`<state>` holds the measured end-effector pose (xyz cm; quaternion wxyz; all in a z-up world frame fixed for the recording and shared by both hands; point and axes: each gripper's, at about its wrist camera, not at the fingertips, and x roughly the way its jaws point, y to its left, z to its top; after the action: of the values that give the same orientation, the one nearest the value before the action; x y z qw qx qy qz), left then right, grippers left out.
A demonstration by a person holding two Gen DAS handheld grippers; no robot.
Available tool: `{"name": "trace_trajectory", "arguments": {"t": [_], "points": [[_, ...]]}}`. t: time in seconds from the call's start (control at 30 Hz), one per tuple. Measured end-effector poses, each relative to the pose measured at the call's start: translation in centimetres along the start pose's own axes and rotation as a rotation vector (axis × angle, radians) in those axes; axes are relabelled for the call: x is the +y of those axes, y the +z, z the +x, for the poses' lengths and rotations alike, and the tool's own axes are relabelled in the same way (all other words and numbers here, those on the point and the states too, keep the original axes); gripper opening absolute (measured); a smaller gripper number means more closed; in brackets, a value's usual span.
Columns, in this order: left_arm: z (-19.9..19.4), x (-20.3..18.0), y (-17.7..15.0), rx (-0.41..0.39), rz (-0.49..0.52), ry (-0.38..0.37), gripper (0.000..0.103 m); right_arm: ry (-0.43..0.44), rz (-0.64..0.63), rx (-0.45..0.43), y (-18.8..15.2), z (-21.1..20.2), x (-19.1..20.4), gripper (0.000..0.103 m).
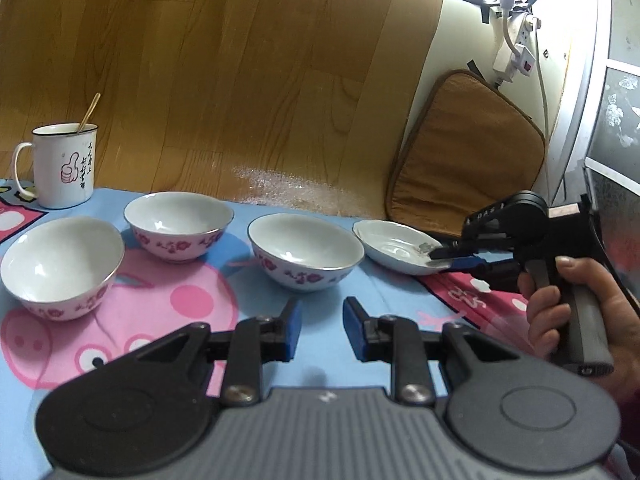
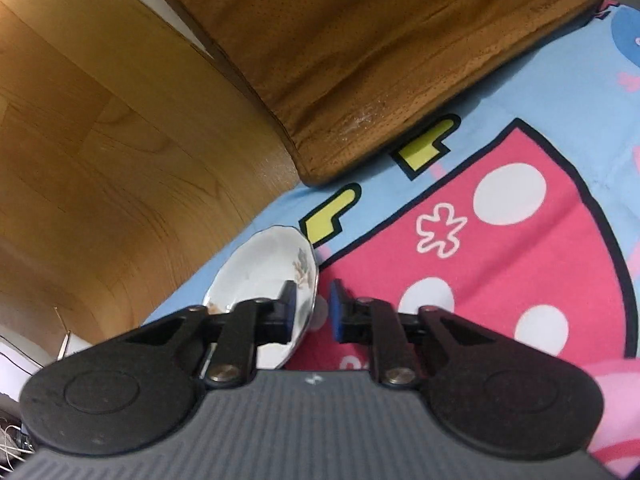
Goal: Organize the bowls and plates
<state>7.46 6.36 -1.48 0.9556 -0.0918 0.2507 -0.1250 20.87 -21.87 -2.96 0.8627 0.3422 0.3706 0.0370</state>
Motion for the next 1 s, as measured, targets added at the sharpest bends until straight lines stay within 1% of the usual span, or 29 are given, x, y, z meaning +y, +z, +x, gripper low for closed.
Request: {"name": "trace_trajectory", "arguments": {"t": [0.07,0.17,0.27,0.33,0.43,0.5,0.6,0.73,0.8,0.9,0.97,1.0], "points": [[0.0,0.0,-0.1,-0.004,0.004,-0.004,0.023,0.010,0.018,0.018,-0.3,-0.8,-0.1,0.008],[-0.2,0.1,-0.1,-0.007,-0.005,-0.017,0.025,0.033,0.022,0.063,-1.8,-3.1,-0.3,0.010],[-0.4,0.5,0.0,-0.006,-0.020,-0.055,0.028,0.082,0.009,0.103,-4.6,-6.7,-1.1,0.010],[-0.7,0.8,-0.1,0.003,-0.040,-0.102,0.029,0.114,0.002,0.132,-6.7,-9.1,-1.9,0.010],[-1.1,1.0,-0.1,0.051,-0.101,-0.204,0.029,0.167,-0.007,0.187,-9.9,-12.1,-2.6,0.010],[-1.7,0.7,-0.2,0.075,-0.109,-0.248,0.029,0.200,-0.018,0.203,-11.6,-13.6,-2.9,0.010],[-2.8,-0.3,-0.6,0.116,-0.080,-0.258,0.029,0.236,-0.048,0.185,-13.4,-14.9,-2.6,0.012],[-3.5,-0.8,-1.5,0.192,-0.063,-0.216,0.029,0.258,-0.111,0.128,-15.4,-15.9,-1.8,0.020],[-3.4,-0.6,-1.8,0.220,-0.089,-0.215,0.029,0.240,-0.138,0.085,-16.1,-16.4,-1.8,0.022],[-3.0,-0.3,-2.0,0.245,-0.142,-0.249,0.028,0.212,-0.165,0.044,-16.3,-16.7,-1.9,0.022],[-2.6,-0.5,-2.0,0.261,-0.154,-0.259,0.028,0.203,-0.165,0.018,-16.0,-16.7,-1.9,0.022],[-2.4,-0.8,-2.2,0.267,-0.149,-0.252,0.028,0.198,-0.169,0.004,-15.8,-16.7,-2.0,0.022]]}}
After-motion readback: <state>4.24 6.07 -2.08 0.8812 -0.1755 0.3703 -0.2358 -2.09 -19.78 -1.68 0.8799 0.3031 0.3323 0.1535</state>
